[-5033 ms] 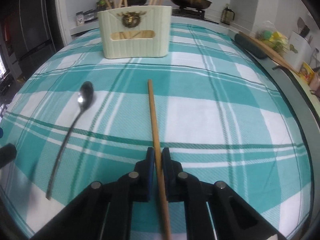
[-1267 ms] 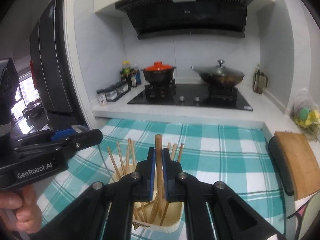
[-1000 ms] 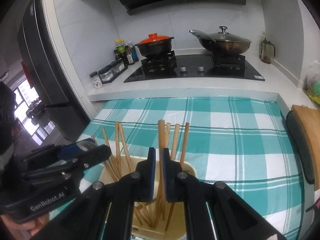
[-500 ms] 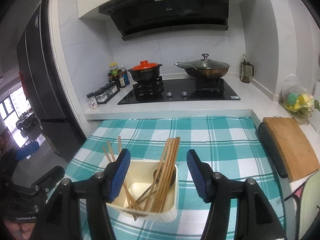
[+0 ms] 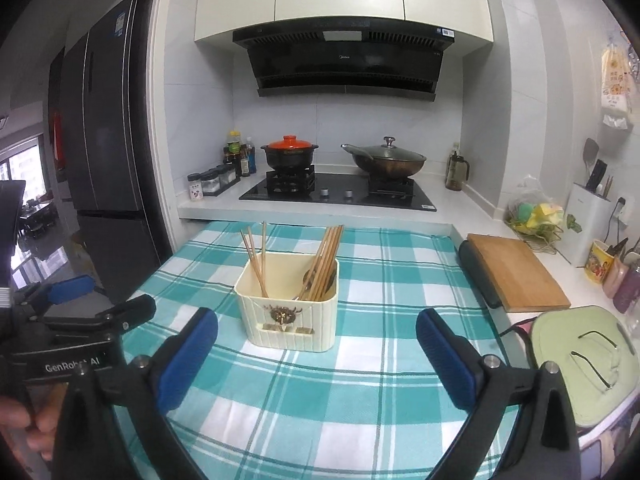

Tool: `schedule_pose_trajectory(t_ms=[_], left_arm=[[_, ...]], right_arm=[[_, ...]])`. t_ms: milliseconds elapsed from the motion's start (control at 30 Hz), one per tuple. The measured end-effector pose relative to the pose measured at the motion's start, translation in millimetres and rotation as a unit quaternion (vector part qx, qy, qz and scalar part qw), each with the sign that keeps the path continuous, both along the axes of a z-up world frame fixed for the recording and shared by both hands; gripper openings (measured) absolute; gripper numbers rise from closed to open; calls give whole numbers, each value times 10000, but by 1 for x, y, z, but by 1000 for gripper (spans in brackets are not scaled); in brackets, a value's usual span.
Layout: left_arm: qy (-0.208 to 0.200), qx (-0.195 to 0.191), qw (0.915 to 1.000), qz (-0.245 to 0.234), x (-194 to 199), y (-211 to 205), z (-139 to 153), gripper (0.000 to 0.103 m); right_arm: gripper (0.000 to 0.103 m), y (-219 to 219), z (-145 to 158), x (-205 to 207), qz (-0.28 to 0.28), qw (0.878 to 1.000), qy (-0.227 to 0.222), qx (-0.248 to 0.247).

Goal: Organize utensils

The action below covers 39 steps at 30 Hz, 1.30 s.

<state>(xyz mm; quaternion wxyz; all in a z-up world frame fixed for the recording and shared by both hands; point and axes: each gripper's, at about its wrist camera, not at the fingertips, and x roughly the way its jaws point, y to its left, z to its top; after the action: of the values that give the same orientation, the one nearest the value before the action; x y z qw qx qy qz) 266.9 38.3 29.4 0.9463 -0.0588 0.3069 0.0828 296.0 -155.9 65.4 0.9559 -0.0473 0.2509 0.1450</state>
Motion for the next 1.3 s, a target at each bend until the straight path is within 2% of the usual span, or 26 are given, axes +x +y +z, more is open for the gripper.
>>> schedule_pose_trajectory(t_ms=[200, 467, 1300], left_arm=[[-228, 463, 9984, 218, -24, -8, 17, 103], [-243, 415, 9986, 232, -36, -2, 23, 103], [-199, 518, 9982, 215, -39, -9, 19, 103]], right_arm=[[102, 5, 18, -35, 74, 9998, -181, 59], [102, 17, 23, -51, 179, 9995, -267, 22], [102, 15, 17, -52, 127, 9998, -110, 91]])
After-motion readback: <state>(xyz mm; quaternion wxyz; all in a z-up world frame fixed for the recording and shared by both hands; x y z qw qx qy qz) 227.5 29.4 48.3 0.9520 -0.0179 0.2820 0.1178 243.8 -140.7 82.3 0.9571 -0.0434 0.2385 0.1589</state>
